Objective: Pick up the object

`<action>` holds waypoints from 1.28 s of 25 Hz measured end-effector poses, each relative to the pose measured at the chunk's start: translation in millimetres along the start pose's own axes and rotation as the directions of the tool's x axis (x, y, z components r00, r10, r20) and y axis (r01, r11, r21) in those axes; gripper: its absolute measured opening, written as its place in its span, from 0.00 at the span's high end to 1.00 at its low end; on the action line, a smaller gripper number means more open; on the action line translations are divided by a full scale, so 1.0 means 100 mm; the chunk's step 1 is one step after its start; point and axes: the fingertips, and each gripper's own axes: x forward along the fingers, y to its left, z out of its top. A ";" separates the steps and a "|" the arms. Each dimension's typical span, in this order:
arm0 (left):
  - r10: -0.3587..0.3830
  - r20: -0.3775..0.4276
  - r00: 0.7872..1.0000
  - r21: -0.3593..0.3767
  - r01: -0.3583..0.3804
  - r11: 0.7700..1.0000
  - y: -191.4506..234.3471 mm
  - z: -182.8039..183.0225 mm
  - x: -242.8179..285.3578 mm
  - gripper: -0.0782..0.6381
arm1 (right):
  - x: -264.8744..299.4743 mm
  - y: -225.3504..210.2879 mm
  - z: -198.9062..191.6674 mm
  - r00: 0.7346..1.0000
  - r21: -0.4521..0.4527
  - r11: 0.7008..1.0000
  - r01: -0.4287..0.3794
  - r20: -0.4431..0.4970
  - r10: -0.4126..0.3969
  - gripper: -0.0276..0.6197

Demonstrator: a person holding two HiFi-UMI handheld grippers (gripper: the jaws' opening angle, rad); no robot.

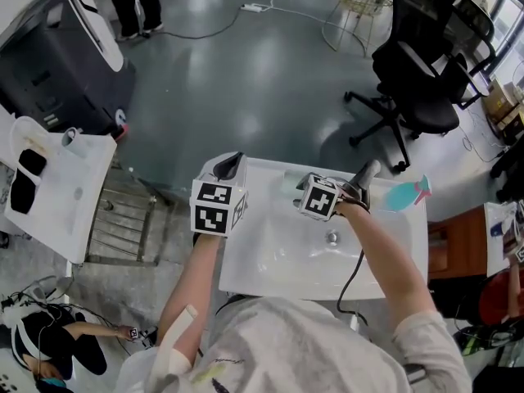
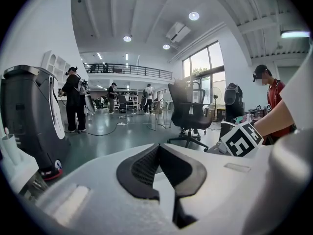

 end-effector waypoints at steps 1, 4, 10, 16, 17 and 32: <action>0.000 -0.003 1.000 0.000 0.000 1.000 0.00 -0.01 0.01 0.89 | 0.01 0.00 -0.01 1.000 0.001 1.000 -0.005 -0.003 0.005 0.72; -0.002 -0.010 1.000 0.001 0.002 1.000 0.00 -0.03 0.04 0.89 | 0.05 0.02 -0.06 1.000 0.000 1.000 -0.020 -0.011 0.020 0.74; 0.001 -0.013 1.000 0.003 -0.001 1.000 0.03 -0.04 0.08 0.89 | 0.10 0.01 -0.11 0.999 -0.001 1.000 -0.029 -0.019 0.029 0.81; 0.002 -0.024 1.000 0.003 -0.002 1.000 0.06 -0.05 0.10 0.89 | 0.12 -0.02 -0.12 1.000 0.002 1.000 -0.026 -0.017 0.026 0.88; 0.003 -0.025 1.000 0.003 -0.003 1.000 0.06 -0.05 0.10 0.89 | 0.12 -0.01 -0.12 0.999 0.002 1.000 -0.027 -0.018 0.028 0.89; 0.002 -0.036 0.999 0.014 -0.001 1.000 0.04 -0.09 0.04 0.89 | 0.10 0.07 -0.04 0.999 0.025 0.999 -0.035 0.026 0.034 0.94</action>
